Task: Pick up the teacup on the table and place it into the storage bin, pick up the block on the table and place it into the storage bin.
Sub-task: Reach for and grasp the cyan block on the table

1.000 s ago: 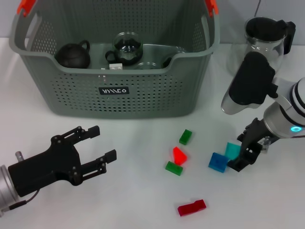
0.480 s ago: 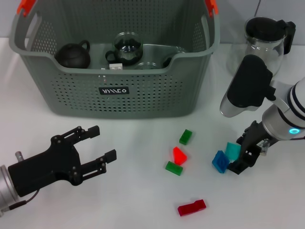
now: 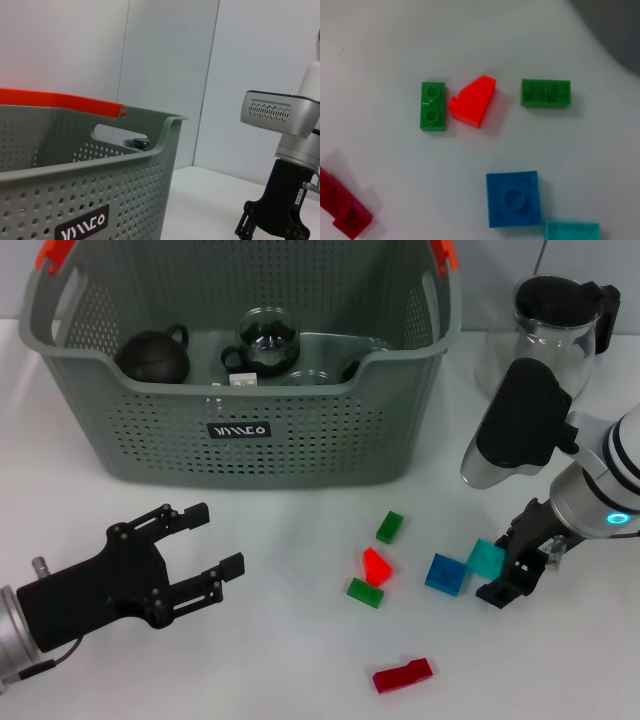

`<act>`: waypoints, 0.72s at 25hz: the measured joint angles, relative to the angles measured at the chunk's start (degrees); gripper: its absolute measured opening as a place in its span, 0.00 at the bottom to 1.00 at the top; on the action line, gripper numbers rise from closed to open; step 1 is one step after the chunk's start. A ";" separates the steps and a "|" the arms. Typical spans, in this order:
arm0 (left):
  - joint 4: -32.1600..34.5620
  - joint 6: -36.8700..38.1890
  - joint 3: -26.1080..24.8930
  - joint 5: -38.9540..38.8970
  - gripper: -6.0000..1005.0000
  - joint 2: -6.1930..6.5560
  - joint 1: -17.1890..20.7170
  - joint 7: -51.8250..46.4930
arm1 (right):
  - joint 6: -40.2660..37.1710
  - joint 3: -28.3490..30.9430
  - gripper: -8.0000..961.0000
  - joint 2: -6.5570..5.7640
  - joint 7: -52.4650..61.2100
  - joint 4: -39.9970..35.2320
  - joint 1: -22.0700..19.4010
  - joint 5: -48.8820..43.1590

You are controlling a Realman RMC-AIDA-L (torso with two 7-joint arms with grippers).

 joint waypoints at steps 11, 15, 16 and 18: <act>-0.09 0.00 0.00 -0.01 0.76 0.00 -0.13 0.00 | 0.68 0.02 0.72 0.00 0.71 0.47 0.08 -0.25; -0.09 0.00 0.00 -0.03 0.76 0.00 -0.12 0.00 | 0.85 -0.05 0.70 0.01 0.73 0.53 0.10 -0.22; -0.09 0.00 0.00 -0.03 0.76 0.00 -0.12 0.00 | 0.85 0.03 0.70 0.01 0.72 0.41 0.10 -0.12; -0.09 0.00 0.00 -0.05 0.76 0.00 -0.11 0.00 | 0.86 0.49 0.70 -0.02 0.73 0.17 0.09 0.40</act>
